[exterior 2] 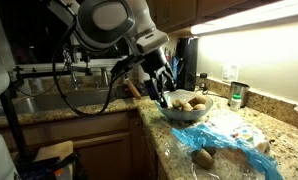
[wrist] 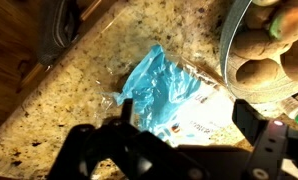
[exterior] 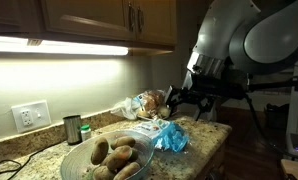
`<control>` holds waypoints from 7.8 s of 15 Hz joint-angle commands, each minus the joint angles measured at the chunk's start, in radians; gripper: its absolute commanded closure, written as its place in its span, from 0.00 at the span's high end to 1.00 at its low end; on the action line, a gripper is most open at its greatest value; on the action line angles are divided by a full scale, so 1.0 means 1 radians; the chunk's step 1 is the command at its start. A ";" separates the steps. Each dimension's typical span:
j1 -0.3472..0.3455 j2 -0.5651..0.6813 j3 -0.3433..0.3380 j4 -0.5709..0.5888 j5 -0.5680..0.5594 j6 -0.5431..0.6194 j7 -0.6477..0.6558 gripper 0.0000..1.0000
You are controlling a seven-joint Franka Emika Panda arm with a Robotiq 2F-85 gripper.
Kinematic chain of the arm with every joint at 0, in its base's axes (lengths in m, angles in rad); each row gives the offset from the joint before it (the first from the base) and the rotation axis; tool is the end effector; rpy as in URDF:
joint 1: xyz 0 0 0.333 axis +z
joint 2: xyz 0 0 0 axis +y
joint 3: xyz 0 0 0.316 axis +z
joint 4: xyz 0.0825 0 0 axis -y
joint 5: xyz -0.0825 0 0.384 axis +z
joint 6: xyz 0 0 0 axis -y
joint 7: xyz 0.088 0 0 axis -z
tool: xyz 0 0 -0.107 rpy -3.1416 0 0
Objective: Pick up a potato from the packaging and put it in the bowl
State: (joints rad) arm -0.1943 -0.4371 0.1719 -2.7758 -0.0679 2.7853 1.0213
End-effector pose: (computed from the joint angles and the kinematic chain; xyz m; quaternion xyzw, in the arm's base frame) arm 0.4003 -0.0084 0.3856 -0.8588 0.4608 -0.2171 0.0551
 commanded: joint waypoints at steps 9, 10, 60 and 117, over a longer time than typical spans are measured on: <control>-0.121 0.030 0.003 -0.006 0.034 0.104 0.089 1.00; -0.125 0.037 -0.004 -0.006 0.039 0.110 0.092 1.00; -0.062 0.389 -0.287 0.299 0.113 -0.099 0.013 1.00; 0.011 0.753 -0.341 0.718 0.338 -0.636 -0.309 1.00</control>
State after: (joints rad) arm -0.1981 0.3166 -0.1471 -2.0774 0.2632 2.2066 0.7115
